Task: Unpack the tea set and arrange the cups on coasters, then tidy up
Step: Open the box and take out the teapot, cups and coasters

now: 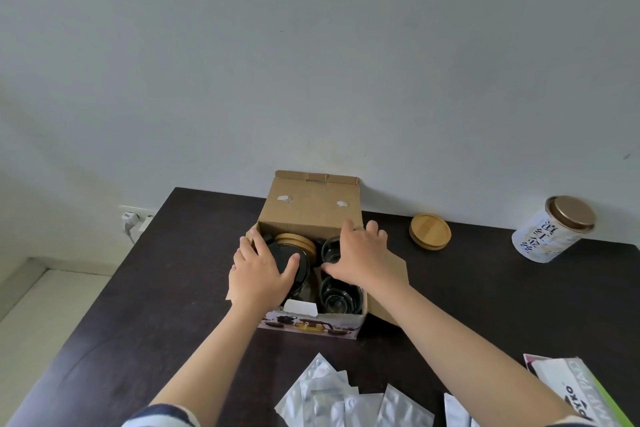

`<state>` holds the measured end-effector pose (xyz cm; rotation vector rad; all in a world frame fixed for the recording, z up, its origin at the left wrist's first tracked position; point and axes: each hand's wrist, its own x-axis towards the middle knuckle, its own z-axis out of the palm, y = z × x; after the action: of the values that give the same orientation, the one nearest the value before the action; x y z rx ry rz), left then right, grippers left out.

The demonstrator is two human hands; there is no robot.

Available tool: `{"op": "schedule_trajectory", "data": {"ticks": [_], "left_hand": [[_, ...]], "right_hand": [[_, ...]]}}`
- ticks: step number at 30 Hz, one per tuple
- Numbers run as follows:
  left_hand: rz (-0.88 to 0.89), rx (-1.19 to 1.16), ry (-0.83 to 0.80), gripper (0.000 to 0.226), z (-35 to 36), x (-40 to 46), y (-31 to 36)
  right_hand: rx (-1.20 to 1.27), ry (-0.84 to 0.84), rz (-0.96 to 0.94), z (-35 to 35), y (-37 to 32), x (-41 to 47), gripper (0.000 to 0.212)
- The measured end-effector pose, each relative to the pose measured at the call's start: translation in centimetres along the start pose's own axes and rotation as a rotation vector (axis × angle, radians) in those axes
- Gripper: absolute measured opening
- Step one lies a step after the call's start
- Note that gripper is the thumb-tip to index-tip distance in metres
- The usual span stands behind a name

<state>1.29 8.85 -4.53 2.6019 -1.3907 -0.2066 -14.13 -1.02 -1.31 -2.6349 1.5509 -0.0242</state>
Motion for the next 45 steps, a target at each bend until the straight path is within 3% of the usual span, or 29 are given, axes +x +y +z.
{"op": "schedule_trajectory", "data": {"ticks": [5, 12, 15, 21, 25, 32, 41, 45], "left_hand": [[-0.001, 0.001, 0.002, 0.097, 0.1, 0.1, 0.0], [0.004, -0.005, 0.007, 0.097, 0.0, 0.1, -0.1], [0.004, -0.005, 0.006, 0.096, -0.1, 0.0, 0.0], [0.0, 0.003, 0.007, 0.096, -0.2, -0.1, 0.1], [0.0, 0.01, 0.002, 0.095, -0.2, 0.0, 0.2], [-0.01, 0.019, -0.001, 0.095, -0.2, -0.1, 0.4], [-0.034, 0.03, -0.002, 0.094, 0.0, 0.1, 0.3], [-0.042, 0.033, -0.001, 0.094, 0.1, 0.2, 0.3]], "right_hand": [[0.123, 0.08, 0.044, -0.8, 0.3, -0.1, 0.074], [0.52, 0.079, 0.11, -4.8, 4.5, -1.7, 0.073], [0.45, 0.0, 0.219, -4.8, 8.6, -2.0, 0.083], [0.266, -0.278, 0.419, -1.1, 16.3, -2.6, 0.075], [0.277, -0.366, 0.531, 1.0, 19.6, -2.5, 0.078], [0.316, -0.307, 0.593, 2.2, 24.1, 0.5, 0.078], [0.062, -0.27, 0.588, 3.6, 29.2, 4.6, 0.07], [-0.012, -0.251, 0.516, 4.2, 31.7, 5.5, 0.076]]}}
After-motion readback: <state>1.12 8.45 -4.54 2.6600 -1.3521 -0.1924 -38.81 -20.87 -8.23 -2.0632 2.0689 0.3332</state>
